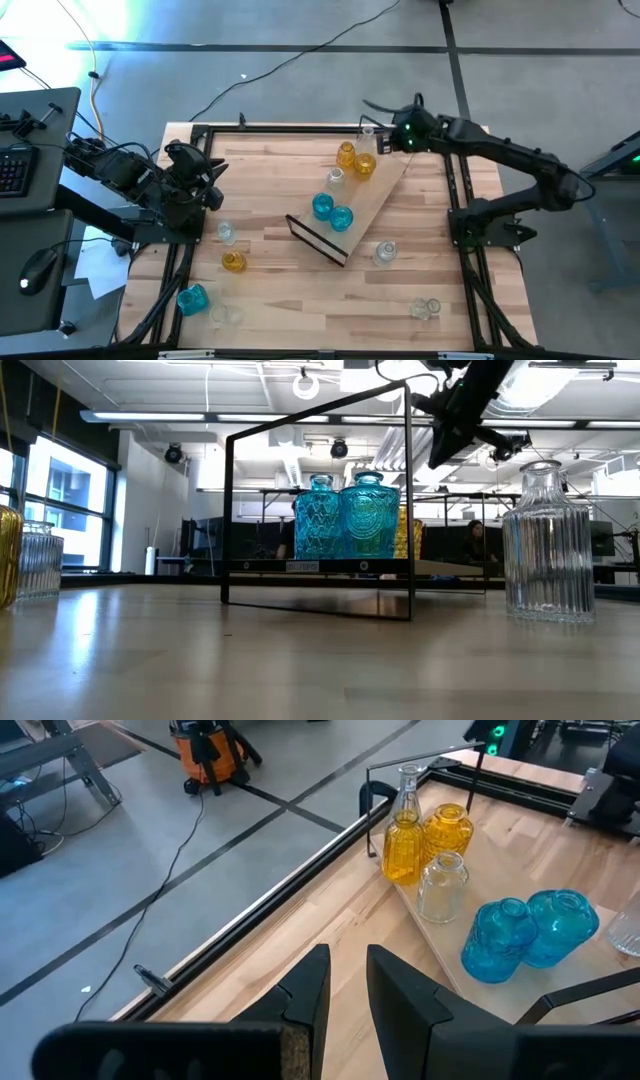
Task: Sort vases onto shelf
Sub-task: Put the middle top transparent vase on the shelf and align with the other transparent vase
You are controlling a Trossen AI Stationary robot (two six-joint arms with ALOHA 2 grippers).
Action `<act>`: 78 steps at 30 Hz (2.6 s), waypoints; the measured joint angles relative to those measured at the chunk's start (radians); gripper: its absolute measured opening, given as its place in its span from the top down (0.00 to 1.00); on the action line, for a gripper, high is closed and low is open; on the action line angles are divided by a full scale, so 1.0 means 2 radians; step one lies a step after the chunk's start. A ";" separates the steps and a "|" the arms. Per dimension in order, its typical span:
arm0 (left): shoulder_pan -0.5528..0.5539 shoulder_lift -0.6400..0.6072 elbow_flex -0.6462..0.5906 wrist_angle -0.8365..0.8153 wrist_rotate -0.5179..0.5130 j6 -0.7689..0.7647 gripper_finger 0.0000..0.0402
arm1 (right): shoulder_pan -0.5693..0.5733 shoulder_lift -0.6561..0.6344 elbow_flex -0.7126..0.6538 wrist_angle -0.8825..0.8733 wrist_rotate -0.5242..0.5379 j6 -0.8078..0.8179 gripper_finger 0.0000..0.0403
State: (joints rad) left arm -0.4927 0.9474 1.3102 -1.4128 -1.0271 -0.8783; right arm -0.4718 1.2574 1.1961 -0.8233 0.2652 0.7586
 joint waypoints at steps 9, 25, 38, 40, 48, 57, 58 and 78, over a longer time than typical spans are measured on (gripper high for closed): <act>0.000 0.000 0.000 0.001 0.001 -0.003 0.85 | -0.039 0.032 0.027 0.011 -0.069 -0.035 1.00; 0.000 0.000 0.000 0.001 0.001 -0.004 0.85 | -0.042 0.080 0.024 0.009 -0.086 -0.053 1.00; 0.000 -0.006 0.000 0.002 0.015 0.009 0.85 | 0.014 0.043 0.107 -0.152 -0.041 -0.056 1.00; 0.000 -0.006 0.000 0.003 0.015 0.009 0.85 | 0.045 0.042 0.126 -0.177 -0.041 -0.056 1.00; 0.000 -0.005 0.000 0.052 0.041 0.087 0.85 | 0.204 0.041 0.160 -0.253 -0.079 0.011 1.00; 0.001 -0.005 0.000 0.077 0.041 0.136 0.85 | 0.376 0.042 0.121 -0.245 -0.061 0.154 0.97; 0.001 -0.005 0.000 0.077 0.041 0.137 0.85 | 0.387 0.042 0.117 -0.243 -0.063 0.169 0.96; 0.001 -0.005 0.000 0.077 0.051 0.153 0.85 | 0.456 0.042 -0.039 -0.037 -0.117 0.263 0.45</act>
State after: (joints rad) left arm -0.4915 0.9371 1.3106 -1.2594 -0.9252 -0.5720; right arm 0.4408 1.3411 1.1183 -0.8983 0.0318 1.2854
